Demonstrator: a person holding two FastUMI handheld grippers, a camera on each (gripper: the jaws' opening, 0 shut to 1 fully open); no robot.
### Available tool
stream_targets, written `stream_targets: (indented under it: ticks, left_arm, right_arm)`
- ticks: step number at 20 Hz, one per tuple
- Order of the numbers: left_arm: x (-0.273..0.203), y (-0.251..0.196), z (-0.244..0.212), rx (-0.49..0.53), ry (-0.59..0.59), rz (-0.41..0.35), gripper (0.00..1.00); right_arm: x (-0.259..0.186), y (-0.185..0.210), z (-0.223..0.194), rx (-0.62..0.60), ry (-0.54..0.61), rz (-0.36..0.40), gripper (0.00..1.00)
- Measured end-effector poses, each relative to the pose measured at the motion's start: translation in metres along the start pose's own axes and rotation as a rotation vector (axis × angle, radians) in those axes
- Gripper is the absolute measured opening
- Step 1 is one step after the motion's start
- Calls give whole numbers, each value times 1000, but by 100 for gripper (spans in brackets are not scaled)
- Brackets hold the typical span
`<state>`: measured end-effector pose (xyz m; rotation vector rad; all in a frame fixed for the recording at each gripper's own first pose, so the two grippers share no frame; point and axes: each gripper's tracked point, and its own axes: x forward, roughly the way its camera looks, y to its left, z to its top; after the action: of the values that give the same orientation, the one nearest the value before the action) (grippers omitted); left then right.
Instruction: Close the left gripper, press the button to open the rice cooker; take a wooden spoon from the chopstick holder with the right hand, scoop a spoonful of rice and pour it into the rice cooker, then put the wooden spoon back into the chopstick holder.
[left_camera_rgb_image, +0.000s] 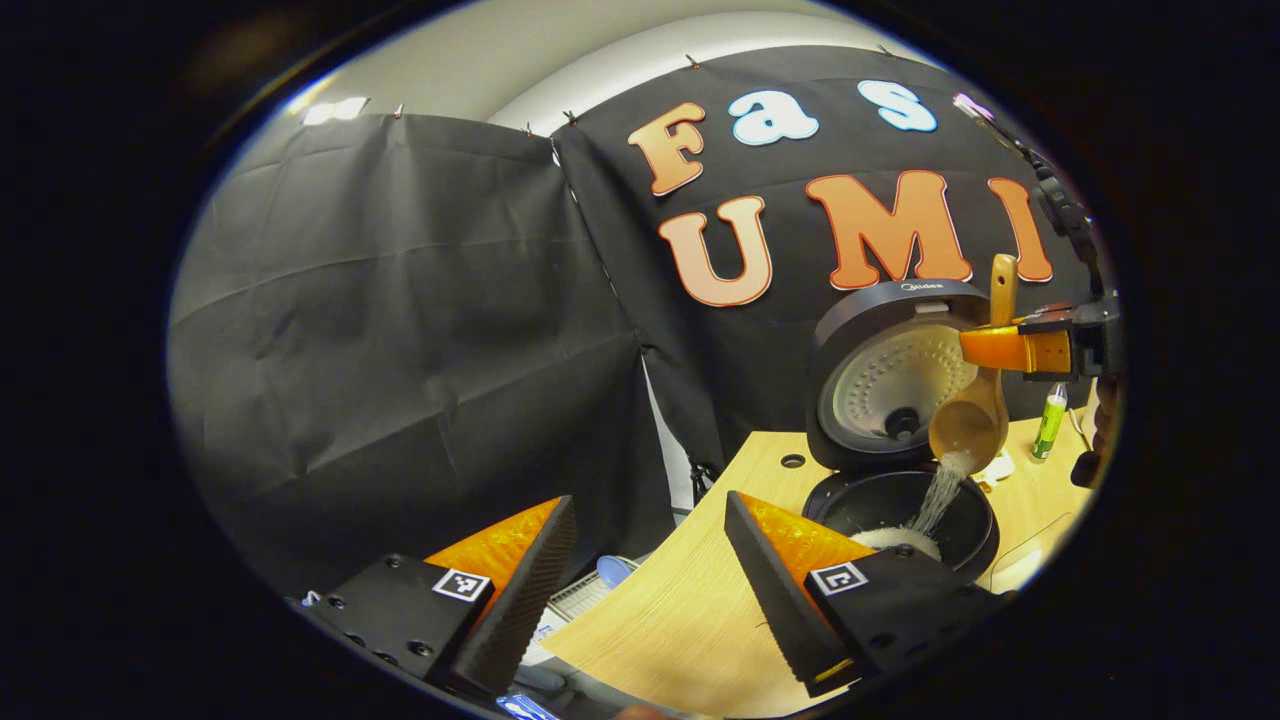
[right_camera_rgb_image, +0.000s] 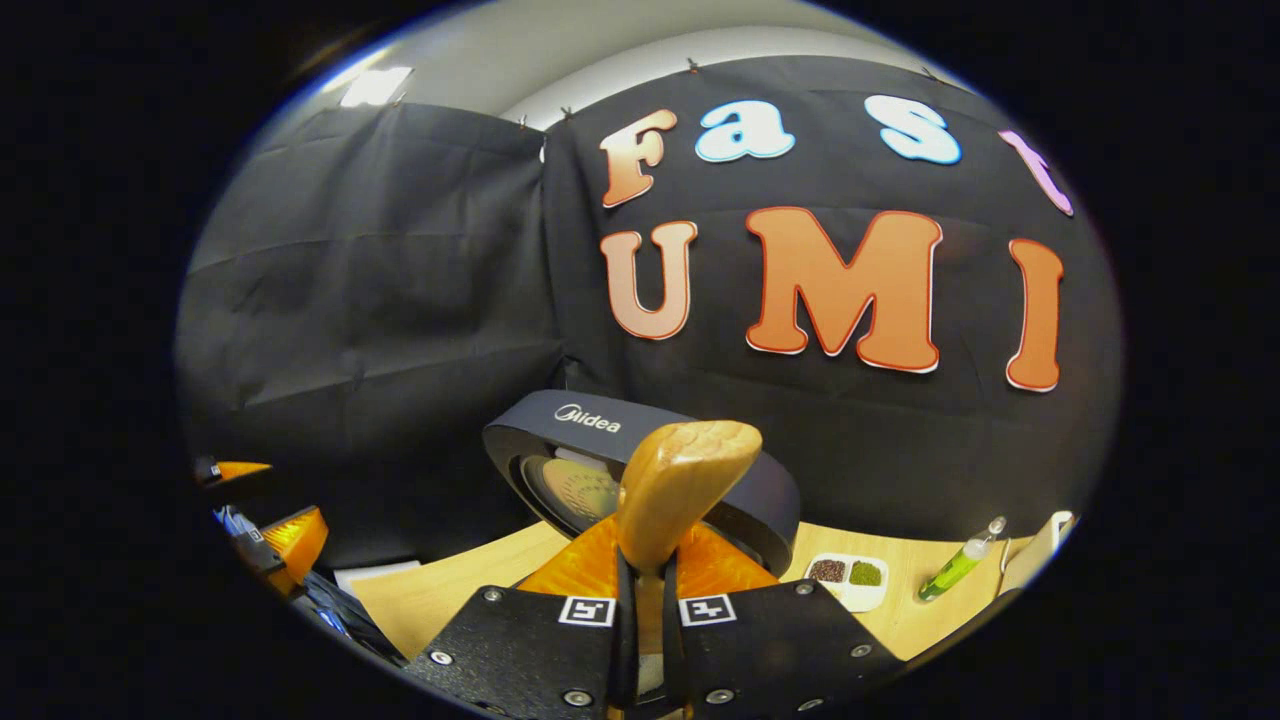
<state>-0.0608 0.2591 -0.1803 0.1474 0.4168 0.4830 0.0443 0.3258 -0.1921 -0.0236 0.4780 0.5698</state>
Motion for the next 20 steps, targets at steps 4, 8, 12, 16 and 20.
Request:
stream_targets:
  ticks: [4, 8, 12, 16, 20]
  left_arm:
    - [-1, 0, -1, -7, 6, 2, 100]
    - [0, 0, 0, 0, -4, 5, 100]
    - [0, 0, -1, 3, -5, 1, 93]
    - [-3, -8, 3, 4, -11, -18, 100]
    - [-2, -34, 9, -1, -17, -64, 100]
  right_arm:
    - [-4, 12, 6, -86, -22, 30, 10]
    - [-5, 19, 16, -140, -52, 48, 9]
    - [-9, 25, 27, -205, -87, 70, 9]
    - [-25, 15, 29, -125, -78, 77, 9]
    - [-50, -25, 22, 39, -37, 32, 9]
